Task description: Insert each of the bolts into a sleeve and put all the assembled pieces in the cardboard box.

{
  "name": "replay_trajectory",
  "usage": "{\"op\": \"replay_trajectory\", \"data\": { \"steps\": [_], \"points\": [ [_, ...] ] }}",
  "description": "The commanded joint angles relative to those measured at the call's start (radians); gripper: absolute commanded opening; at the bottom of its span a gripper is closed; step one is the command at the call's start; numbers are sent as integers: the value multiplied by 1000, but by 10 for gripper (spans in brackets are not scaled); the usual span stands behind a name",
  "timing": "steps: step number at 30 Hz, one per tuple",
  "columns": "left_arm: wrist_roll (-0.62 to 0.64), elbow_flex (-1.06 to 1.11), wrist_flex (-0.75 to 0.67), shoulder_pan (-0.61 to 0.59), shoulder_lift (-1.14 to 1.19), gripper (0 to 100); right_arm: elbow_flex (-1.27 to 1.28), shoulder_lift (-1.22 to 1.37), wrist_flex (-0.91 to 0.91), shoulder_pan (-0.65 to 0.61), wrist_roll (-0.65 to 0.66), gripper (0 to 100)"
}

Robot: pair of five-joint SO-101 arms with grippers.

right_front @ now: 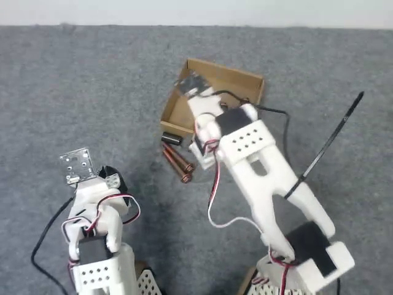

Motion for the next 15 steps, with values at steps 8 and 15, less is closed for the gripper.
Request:
{"op": "replay_trajectory", "data": {
  "steps": [8, 15],
  "points": [
    [-6, -10, -2, -14, -14, 22, 101, -81, -8, -116, 106, 6],
    [-6, -10, -2, -15, -14, 22, 198, -51, -278, -62, 361, 6]
  ]
}}
